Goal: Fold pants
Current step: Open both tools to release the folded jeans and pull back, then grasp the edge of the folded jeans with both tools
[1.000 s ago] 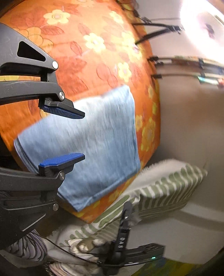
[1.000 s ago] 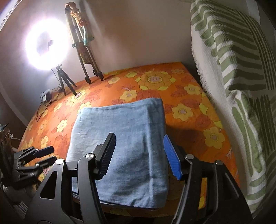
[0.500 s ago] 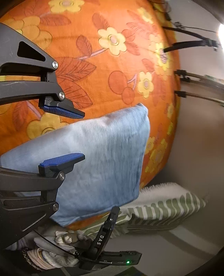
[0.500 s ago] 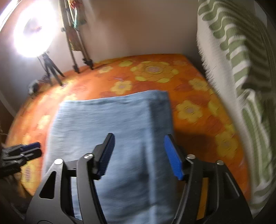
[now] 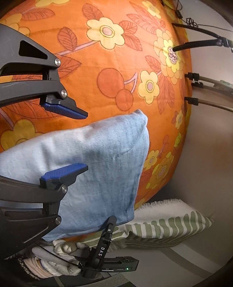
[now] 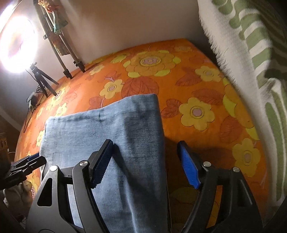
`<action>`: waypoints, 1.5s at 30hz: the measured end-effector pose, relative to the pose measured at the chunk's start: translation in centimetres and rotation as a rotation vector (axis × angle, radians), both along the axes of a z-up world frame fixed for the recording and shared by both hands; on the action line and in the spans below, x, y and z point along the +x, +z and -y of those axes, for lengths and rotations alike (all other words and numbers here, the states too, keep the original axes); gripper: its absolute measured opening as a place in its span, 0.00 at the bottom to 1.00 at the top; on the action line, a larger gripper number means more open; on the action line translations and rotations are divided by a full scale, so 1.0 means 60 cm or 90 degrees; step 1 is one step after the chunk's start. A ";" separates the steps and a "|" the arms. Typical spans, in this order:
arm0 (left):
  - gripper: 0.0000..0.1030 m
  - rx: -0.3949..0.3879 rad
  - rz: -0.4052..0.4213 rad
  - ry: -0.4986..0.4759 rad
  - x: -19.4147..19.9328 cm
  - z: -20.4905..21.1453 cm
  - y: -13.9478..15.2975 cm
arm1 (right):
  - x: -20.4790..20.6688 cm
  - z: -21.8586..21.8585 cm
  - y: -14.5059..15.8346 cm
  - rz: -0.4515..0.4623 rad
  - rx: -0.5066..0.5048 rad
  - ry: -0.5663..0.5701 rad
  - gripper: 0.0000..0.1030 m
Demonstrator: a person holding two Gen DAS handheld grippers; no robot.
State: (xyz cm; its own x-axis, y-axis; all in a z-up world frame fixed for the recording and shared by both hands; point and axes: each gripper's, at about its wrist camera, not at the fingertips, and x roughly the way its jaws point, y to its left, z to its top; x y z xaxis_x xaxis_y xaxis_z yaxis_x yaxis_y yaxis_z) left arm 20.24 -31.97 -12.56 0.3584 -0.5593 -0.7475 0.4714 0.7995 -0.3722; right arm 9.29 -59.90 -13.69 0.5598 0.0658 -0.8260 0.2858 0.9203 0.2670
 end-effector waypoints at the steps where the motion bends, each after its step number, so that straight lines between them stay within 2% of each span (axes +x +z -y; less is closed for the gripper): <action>1: 0.49 -0.005 -0.007 0.002 0.002 0.001 -0.002 | 0.002 0.004 -0.005 0.002 0.015 0.006 0.74; 8: 0.49 -0.033 -0.038 0.008 0.017 0.010 -0.014 | 0.007 0.023 -0.024 0.013 0.089 0.025 0.74; 18: 0.49 -0.042 -0.039 0.004 0.022 0.017 -0.021 | 0.020 0.016 -0.052 0.009 0.158 0.069 0.72; 19: 0.49 -0.045 -0.040 0.005 0.022 0.017 -0.023 | 0.021 0.016 -0.053 0.010 0.167 0.071 0.68; 20: 0.49 -0.048 -0.042 0.006 0.023 0.018 -0.024 | 0.021 0.015 -0.053 0.012 0.170 0.072 0.56; 22: 0.47 -0.053 -0.042 0.007 0.022 0.020 -0.026 | 0.023 0.013 -0.058 0.014 0.221 0.082 0.40; 23: 0.45 -0.053 -0.037 0.007 0.020 0.022 -0.025 | 0.022 0.012 -0.058 0.014 0.226 0.080 0.37; 28: 0.21 -0.040 0.013 0.000 0.001 0.032 -0.012 | 0.021 -0.017 -0.039 0.022 0.157 0.100 0.22; 30: 0.17 -0.031 0.039 -0.003 -0.007 0.034 -0.004 | 0.019 -0.026 -0.032 0.027 0.130 0.104 0.19; 34: 0.15 -0.016 0.081 -0.013 -0.018 0.037 0.006 | 0.013 -0.042 -0.015 0.036 0.068 0.121 0.15; 39: 0.15 -0.017 0.073 -0.008 -0.011 0.032 -0.004 | 0.004 -0.071 0.002 0.050 -0.014 0.135 0.13; 42: 0.15 -0.012 0.073 -0.009 -0.011 0.035 -0.008 | -0.007 -0.104 0.016 0.067 -0.091 0.163 0.13; 43: 0.15 -0.013 0.072 -0.008 -0.011 0.035 -0.008 | -0.008 -0.108 0.017 0.068 -0.102 0.165 0.12; 45: 0.15 -0.016 0.068 -0.007 -0.009 0.036 -0.009 | -0.007 -0.099 0.015 0.067 -0.083 0.153 0.12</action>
State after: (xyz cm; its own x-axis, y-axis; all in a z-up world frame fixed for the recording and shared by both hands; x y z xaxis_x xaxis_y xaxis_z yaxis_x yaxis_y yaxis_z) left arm 19.69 -34.16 -13.10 0.4285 -0.5823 -0.6909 0.5185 0.7847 -0.3398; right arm 8.89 -53.96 -12.78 0.6243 0.1035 -0.7743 0.0323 0.9869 0.1580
